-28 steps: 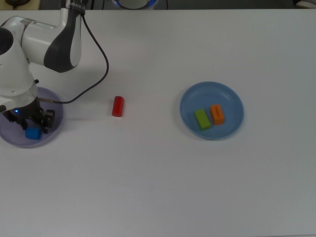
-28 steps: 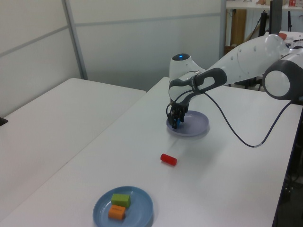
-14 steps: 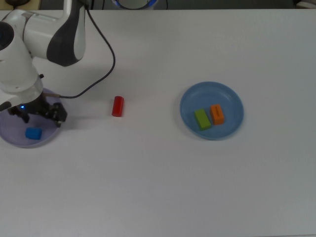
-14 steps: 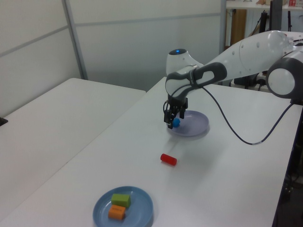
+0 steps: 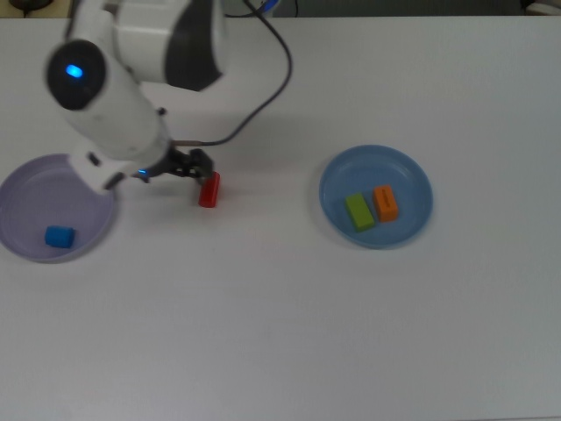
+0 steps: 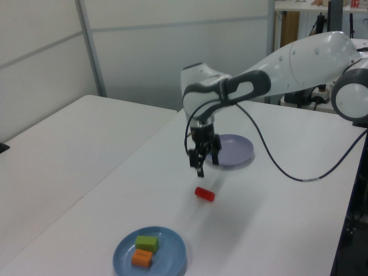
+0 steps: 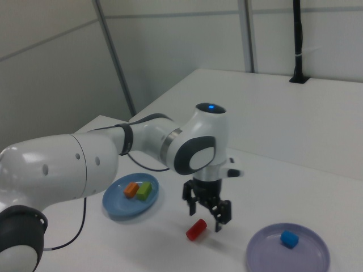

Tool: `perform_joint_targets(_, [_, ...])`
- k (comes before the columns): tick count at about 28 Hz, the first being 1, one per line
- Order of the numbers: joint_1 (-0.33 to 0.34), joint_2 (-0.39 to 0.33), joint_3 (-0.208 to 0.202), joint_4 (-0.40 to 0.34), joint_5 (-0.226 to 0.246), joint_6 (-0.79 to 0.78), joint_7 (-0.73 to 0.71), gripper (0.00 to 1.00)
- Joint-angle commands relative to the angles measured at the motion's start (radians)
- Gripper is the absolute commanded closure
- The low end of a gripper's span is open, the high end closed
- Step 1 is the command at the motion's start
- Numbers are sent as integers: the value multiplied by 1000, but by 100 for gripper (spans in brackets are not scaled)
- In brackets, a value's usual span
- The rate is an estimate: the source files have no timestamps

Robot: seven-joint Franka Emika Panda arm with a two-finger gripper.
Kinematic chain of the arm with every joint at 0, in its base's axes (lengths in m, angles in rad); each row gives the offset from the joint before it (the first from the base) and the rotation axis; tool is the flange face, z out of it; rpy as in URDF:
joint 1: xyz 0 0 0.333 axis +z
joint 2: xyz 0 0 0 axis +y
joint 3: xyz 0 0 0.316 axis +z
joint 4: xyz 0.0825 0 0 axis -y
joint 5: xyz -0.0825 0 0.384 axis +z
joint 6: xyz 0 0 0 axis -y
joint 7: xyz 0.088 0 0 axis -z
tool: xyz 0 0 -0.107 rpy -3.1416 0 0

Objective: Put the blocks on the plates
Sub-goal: 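Lower the gripper onto the red block and grasp it, then carry the red block onto the lavender plate beside the blue cube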

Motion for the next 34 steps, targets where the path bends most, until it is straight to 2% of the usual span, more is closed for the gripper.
perform_joint_targets(1, [52, -11, -16, -94, -11, 99, 33, 0])
perform_joint_targets(5, [89, -3, -17, -131, -12, 199, 38, 2])
perform_joint_targets(6, [95, -2, -20, -135, -12, 216, 42, 11])
perform_joint_targets(7, [97, -2, -22, -143, -14, 229, 51, 39])
perform_joint_targets(9, [97, -3, -22, -143, -14, 230, 53, 67])
perform_joint_targets(11, [95, -5, -23, -140, -14, 230, 51, 89])
perform_joint_targets(12, [95, -5, -23, -140, -14, 230, 53, 97])
perform_joint_targets(13, [94, -6, -23, -140, -14, 230, 51, 100])
perform_joint_targets(27, [88, -23, -33, -137, -16, 208, 42, 100])
perform_joint_targets(30, [88, -69, -71, -122, -16, 176, 19, 100])
perform_joint_targets(34, [88, -74, -126, -50, -17, 177, -62, 100])
